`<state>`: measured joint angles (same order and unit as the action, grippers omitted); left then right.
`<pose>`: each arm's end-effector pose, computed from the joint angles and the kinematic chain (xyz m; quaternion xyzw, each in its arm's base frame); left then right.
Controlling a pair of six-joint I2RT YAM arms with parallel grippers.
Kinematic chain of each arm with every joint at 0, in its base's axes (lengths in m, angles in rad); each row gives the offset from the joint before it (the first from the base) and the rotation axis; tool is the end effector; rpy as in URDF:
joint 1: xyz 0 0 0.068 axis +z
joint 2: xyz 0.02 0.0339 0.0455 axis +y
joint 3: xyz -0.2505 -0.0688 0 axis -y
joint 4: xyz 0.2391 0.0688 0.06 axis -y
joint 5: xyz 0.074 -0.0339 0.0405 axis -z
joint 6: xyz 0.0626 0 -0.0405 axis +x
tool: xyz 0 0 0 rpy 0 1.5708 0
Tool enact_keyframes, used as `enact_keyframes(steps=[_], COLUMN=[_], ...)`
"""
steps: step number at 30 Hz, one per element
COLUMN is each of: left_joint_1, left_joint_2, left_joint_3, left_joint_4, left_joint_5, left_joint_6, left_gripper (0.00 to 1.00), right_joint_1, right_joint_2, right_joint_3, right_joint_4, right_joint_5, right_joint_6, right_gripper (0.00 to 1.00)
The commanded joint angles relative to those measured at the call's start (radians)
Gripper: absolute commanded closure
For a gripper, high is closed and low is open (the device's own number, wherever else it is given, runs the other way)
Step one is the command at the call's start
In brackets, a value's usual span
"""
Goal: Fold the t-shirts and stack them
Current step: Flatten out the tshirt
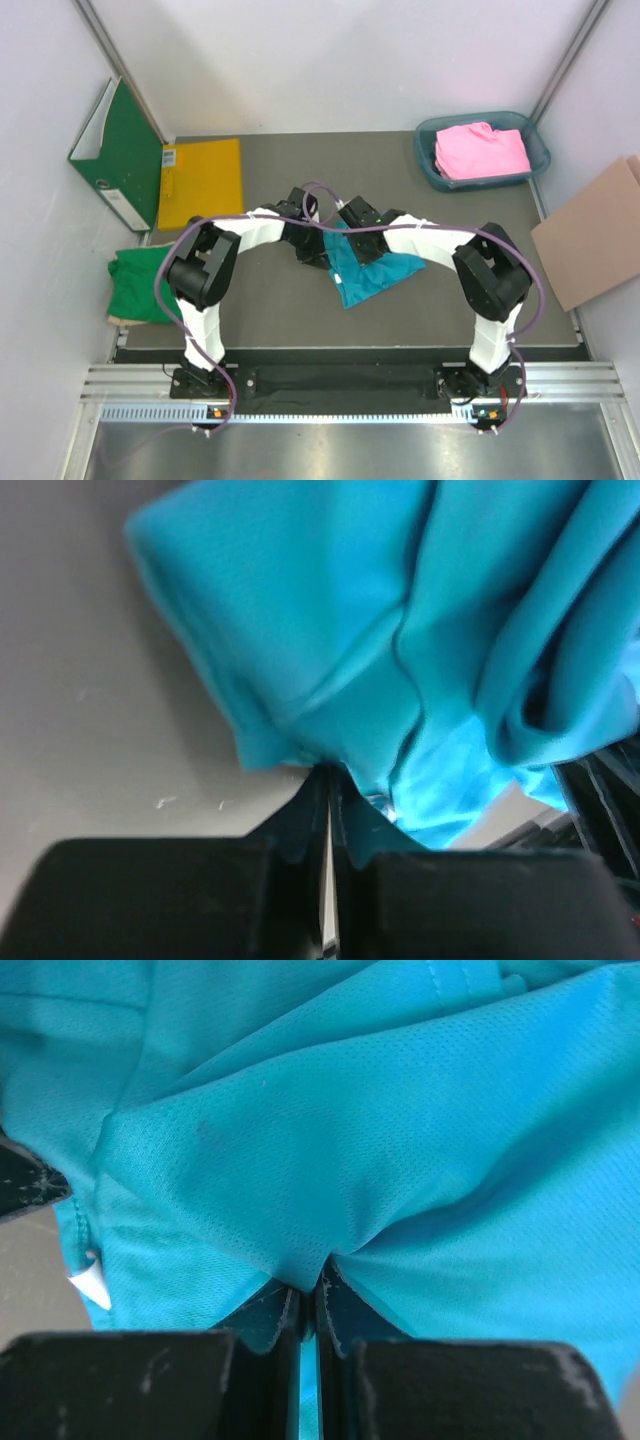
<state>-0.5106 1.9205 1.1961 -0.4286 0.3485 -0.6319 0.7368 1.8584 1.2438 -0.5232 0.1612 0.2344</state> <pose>0.3198 -0.2036 0.1139 -0.0225 0.9639 -0.2531 0.0801 0.2867 0.2465 0.1416 -0.2252 0.9472 0.0304 0.2261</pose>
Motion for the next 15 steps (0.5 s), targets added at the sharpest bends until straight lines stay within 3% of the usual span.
enact_keyframes(steps=[1, 8, 15], left_joint_1=[-0.008, -0.002, 0.038], left_joint_2=[0.098, 0.068, 0.035], left_joint_3=[0.025, 0.066, 0.092], left_joint_4=[-0.011, -0.1, -0.217], left_joint_5=[-0.029, -0.169, -0.324], left_joint_6=[0.024, 0.061, 0.072], left_gripper=[1.0, 1.0, 1.0], right_joint_1=[0.016, -0.062, -0.38], right_joint_2=[-0.142, -0.419, -0.476], right_joint_3=[0.013, -0.006, -0.101], right_joint_4=[-0.001, -0.07, -0.132], right_joint_5=[0.188, 0.371, 0.497], right_joint_6=[0.042, 0.059, 0.065], right_gripper=[1.0, 1.0, 1.0])
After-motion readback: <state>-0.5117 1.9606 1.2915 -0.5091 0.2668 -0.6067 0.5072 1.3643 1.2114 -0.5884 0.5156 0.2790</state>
